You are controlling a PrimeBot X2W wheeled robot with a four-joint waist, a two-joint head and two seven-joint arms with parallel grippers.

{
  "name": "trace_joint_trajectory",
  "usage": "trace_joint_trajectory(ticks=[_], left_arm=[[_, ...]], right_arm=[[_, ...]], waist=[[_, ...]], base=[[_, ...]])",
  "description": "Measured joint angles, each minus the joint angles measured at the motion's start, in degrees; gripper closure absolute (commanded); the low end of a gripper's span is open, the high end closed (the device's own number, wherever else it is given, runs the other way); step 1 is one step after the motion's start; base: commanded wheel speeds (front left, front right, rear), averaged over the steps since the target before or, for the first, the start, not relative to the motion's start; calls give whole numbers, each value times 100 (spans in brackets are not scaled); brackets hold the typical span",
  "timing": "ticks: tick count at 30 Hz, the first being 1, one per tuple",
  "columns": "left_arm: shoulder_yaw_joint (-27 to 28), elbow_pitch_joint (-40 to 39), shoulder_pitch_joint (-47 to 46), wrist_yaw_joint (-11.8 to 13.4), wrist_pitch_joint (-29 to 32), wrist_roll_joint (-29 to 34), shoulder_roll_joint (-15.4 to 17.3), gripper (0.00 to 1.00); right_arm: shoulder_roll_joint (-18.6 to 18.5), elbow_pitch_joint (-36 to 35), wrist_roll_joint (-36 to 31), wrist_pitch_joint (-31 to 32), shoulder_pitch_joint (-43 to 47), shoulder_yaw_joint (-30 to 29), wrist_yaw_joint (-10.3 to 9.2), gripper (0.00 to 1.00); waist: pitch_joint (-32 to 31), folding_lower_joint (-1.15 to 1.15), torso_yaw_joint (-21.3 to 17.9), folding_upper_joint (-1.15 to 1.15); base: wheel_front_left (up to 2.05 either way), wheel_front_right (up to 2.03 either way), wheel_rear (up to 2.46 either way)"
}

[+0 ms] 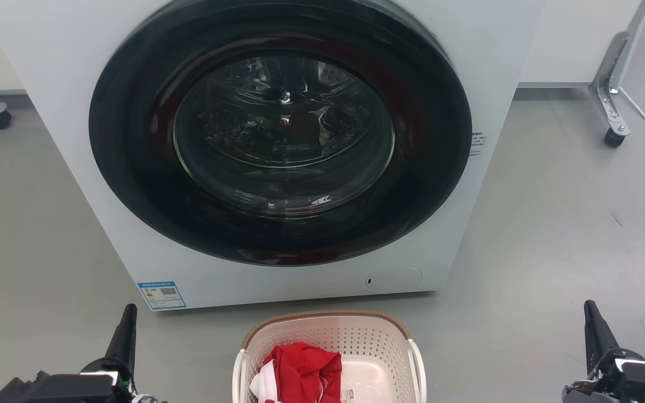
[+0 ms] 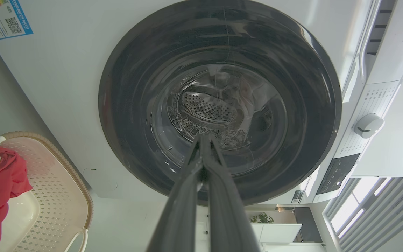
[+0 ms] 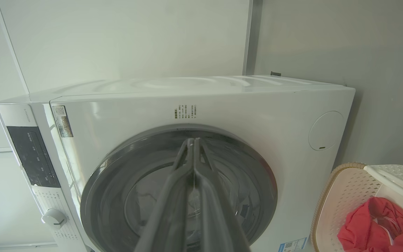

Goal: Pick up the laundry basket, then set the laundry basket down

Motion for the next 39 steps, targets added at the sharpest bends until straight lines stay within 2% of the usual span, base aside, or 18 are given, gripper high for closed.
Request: trace_joint_trajectory(ticks=[16, 17, 22, 34, 39], left_arm=[[0, 0, 0, 0, 0, 0, 0, 100], [0, 0, 0, 0, 0, 0, 0, 0], [-27, 174, 187, 9, -5, 0, -46, 0], [-178, 140, 140, 9, -166, 21, -47, 0], [-264, 132, 94, 9, -304, 236, -20, 0]], right_arm=[[0, 0, 0, 0, 0, 0, 0, 100], [0, 0, 0, 0, 0, 0, 0, 0], [60, 182, -3, -3, 167, 21, -29, 0], [63, 123, -201, -183, 151, 56, -30, 0], [44, 101, -409, -291, 143, 114, -30, 0]], waist=[[0, 0, 0, 0], [0, 0, 0, 0], [1, 0, -1, 0], [-2, 0, -11, 0], [-5, 1, -15, 0]], base=[[0, 0, 0], [0, 0, 0], [0, 0, 0], [0, 0, 0], [0, 0, 0]])
